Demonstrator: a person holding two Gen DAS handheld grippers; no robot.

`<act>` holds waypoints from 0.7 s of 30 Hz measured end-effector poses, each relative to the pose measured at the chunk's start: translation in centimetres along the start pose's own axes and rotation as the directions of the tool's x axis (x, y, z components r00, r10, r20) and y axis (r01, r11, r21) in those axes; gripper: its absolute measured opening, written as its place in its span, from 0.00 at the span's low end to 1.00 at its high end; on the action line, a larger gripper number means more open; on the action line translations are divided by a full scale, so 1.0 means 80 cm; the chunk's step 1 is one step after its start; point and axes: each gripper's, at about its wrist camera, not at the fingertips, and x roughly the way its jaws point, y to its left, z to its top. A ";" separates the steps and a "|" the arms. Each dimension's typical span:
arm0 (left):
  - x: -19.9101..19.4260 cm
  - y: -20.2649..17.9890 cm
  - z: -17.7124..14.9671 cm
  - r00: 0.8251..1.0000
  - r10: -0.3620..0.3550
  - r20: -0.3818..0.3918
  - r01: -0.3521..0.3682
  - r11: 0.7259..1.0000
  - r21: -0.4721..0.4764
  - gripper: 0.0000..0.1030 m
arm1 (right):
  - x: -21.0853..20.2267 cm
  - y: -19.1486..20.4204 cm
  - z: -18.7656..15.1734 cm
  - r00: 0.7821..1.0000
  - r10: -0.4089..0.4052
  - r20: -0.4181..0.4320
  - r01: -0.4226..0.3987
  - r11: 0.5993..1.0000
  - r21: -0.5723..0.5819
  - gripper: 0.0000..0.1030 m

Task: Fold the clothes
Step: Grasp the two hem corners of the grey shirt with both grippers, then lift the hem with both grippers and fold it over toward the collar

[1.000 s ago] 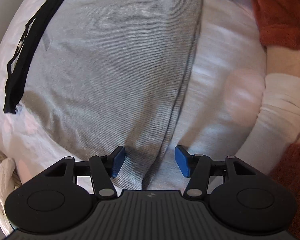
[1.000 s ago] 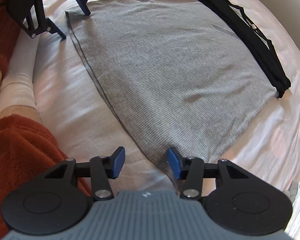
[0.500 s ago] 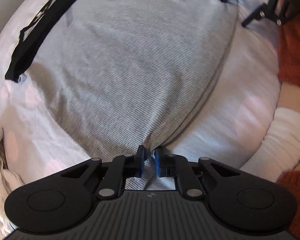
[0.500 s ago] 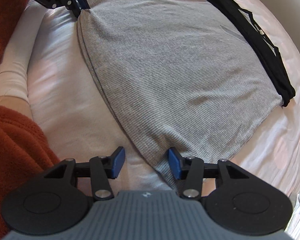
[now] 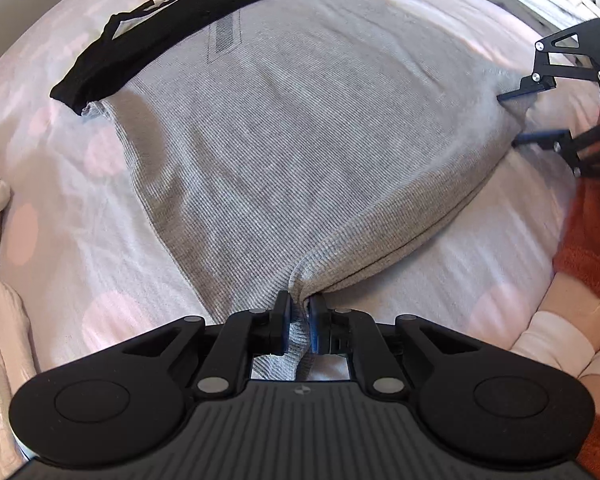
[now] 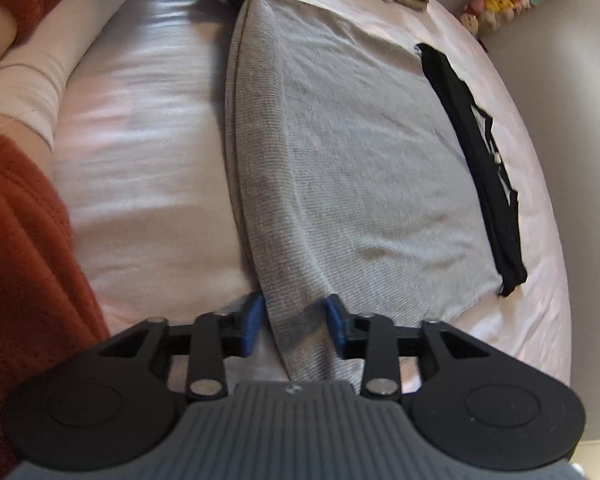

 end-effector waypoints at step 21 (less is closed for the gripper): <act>0.028 -0.051 -0.006 0.980 0.187 -0.070 -0.161 0.948 0.274 0.30 | 0.038 -0.014 -0.012 0.980 -0.135 -0.144 0.139 0.990 0.017 0.26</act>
